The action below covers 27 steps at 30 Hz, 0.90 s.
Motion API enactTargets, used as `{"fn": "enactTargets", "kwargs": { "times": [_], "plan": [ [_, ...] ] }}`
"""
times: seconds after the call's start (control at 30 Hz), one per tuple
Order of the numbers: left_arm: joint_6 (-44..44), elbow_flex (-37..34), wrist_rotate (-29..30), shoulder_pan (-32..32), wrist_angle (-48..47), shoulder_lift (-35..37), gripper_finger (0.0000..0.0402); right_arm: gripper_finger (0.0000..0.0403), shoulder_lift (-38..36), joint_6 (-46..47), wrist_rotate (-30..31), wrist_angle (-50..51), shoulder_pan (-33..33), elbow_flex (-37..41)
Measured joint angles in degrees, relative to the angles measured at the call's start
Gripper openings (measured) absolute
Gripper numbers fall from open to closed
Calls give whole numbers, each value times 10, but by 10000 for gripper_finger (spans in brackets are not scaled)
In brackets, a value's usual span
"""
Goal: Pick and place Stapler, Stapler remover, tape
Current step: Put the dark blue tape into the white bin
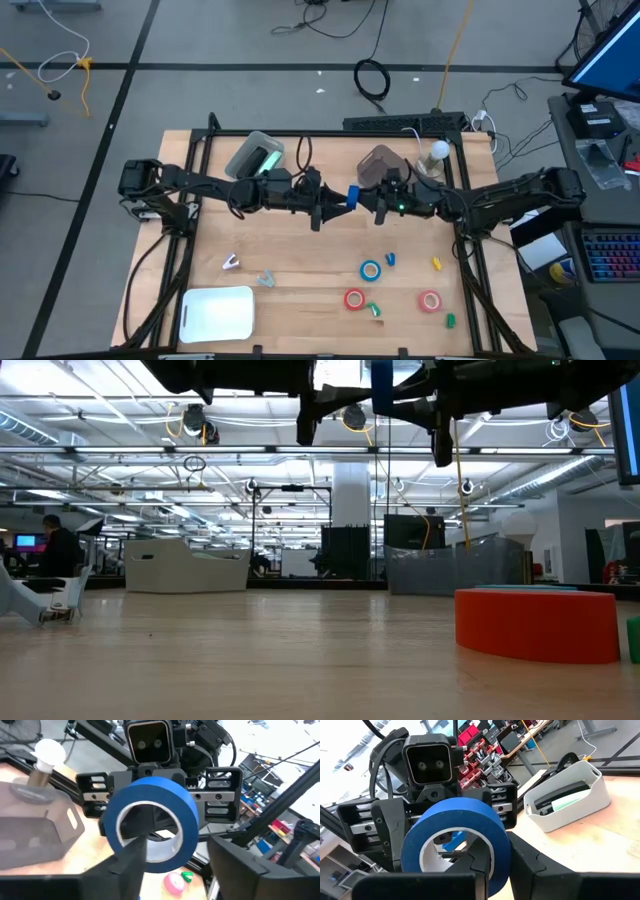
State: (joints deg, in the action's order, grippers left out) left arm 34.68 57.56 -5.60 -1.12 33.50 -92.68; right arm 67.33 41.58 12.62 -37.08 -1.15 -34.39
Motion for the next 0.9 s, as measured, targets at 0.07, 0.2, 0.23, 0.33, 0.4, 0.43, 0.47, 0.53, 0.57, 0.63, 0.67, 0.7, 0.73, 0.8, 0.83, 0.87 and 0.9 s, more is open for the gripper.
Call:
{"fn": "enactTargets", "kwargs": {
  "times": [0.07,0.2,0.23,0.33,0.4,0.43,0.47,0.53,0.57,0.63,0.67,0.7,0.73,0.8,0.83,0.87,0.9],
  "plan": [
    [0,0,-4,0,0,0,164,32,0,0,1,2,0,0],
    [-1,0,-4,0,1,0,70,32,0,3,1,4,0,0],
    [-4,0,-4,0,2,1,46,32,0,5,0,4,0,0],
    [-10,0,-7,0,7,1,25,32,0,12,-9,4,-1,0],
    [-7,0,-7,0,7,1,30,32,0,12,-9,5,-1,0],
    [-4,0,-7,0,7,1,33,32,0,12,-9,4,-1,0],
    [-4,0,-7,0,7,1,33,32,0,12,-8,5,-1,0],
    [-5,0,-7,0,7,1,27,38,0,11,-8,5,-1,0],
    [-7,0,-7,0,7,1,26,41,0,10,-9,5,-1,0],
    [-9,0,-6,1,7,1,26,45,0,2,-10,5,-1,0],
    [-9,0,-7,1,7,1,26,48,0,-6,-14,5,-1,0],
    [-9,0,-9,2,6,1,26,51,0,-15,-24,5,-1,0],
    [-9,0,-15,1,4,1,26,54,0,-23,-33,5,0,0],
    [-11,0,-25,2,-17,9,26,61,-1,-31,-47,8,0,0],
    [-15,0,-24,2,-35,15,26,65,-1,-34,-53,9,0,0],
    [-22,0,-23,3,-59,23,26,68,-2,-35,-57,11,0,1],
    [-28,0,-20,3,-85,32,26,72,-4,-36,-67,14,0,1]
  ]
}}
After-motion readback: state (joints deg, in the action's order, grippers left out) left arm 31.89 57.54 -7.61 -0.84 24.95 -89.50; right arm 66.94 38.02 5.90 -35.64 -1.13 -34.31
